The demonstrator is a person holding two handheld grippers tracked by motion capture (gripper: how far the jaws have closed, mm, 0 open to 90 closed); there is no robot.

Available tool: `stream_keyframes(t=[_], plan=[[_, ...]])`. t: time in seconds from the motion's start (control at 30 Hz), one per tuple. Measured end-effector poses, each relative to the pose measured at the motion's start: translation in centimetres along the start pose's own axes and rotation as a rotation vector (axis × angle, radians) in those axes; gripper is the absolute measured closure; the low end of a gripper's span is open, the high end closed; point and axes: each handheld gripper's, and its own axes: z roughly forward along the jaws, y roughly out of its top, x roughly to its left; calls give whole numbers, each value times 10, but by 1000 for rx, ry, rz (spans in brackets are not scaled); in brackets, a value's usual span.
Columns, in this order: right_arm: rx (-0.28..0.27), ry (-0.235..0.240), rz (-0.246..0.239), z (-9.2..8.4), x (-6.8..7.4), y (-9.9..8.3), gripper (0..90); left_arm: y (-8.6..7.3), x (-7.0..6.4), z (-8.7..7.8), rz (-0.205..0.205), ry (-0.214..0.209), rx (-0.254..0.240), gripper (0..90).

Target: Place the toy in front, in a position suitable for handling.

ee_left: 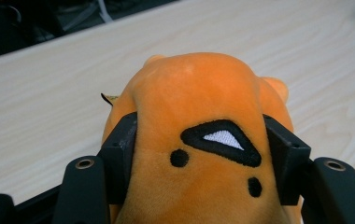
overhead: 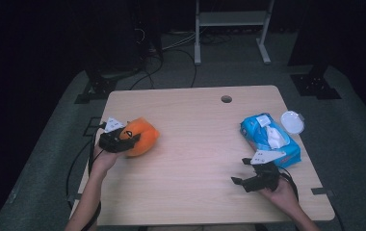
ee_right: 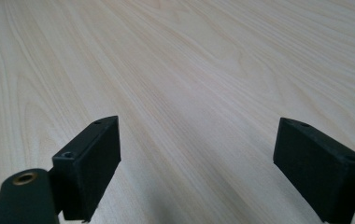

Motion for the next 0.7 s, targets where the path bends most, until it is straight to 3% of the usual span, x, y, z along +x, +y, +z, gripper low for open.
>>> stream_keyframes(t=[0.13,0.2,0.23,0.27,0.3,0.6,0.63,0.7], plan=[[-8,-4,7,-2,-2,0,139,7,-6,-8,-12,-36,-48,395],[-11,-7,14,-2,-4,1,139,19,-19,-18,15,-67,-92,394],[-11,-7,14,-2,-4,1,139,19,-19,-18,15,-67,-92,394],[-11,-13,17,-3,-5,0,140,25,-29,-22,29,-99,-124,394],[-11,-13,17,-3,-5,0,140,25,-29,-22,29,-99,-124,394],[-37,-51,33,-16,-12,-3,139,54,-94,-29,150,-275,-186,393],[-37,-51,33,-16,-12,-3,139,54,-94,-29,150,-275,-186,393],[-41,-62,40,-20,-15,-4,140,57,-108,-29,169,-309,-193,393]])
